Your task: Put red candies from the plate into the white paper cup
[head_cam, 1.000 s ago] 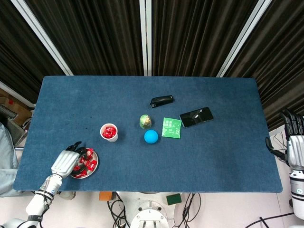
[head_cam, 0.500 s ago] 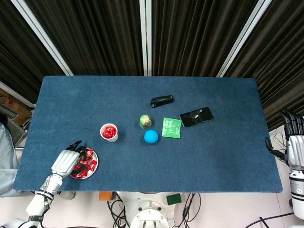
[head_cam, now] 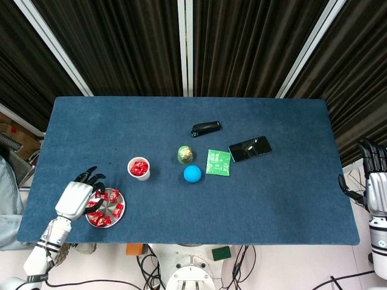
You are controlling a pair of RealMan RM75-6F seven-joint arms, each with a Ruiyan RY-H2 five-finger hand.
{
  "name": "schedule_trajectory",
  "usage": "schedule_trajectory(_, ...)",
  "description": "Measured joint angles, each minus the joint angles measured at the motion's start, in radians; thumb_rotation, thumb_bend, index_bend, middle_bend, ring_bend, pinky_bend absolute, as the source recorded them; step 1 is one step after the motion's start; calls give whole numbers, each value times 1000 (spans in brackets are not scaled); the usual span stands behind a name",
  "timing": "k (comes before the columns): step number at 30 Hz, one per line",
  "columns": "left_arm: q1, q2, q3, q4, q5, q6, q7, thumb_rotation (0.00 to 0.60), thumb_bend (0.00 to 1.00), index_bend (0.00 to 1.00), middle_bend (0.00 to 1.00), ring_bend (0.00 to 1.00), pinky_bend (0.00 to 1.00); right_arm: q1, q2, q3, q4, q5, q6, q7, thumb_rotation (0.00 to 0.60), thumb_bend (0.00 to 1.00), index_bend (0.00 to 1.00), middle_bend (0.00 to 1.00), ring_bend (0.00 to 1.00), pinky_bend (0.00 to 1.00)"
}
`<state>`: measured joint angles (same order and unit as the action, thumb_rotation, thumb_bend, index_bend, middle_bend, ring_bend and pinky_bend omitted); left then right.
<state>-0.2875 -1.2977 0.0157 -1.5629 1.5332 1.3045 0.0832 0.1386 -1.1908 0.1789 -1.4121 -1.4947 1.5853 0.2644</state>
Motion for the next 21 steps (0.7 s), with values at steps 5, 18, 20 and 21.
schedule_trajectory(5,-31,58,-64,-59,-12,6,-12,600,342,553,261,68,228,-3,4,-1,-2,-1,1,2,600,352,0,0,0,0)
schedule_trajectory(18,-202,14,-169,-53,-111,-187,-34,600,345,553,262,68,222,5,1,-3,3,-3,-13,5,600,352,0,0,0,0)
schedule_trajectory(20,-235,-18,-180,-25,-130,-224,-32,600,346,553,261,68,222,5,2,-2,3,-1,-12,6,600,352,0,0,0,0)
schedule_trajectory(21,-249,-31,-185,-13,-137,-238,-30,600,347,553,262,68,223,4,3,-2,3,1,-13,7,600,352,0,0,0,0)
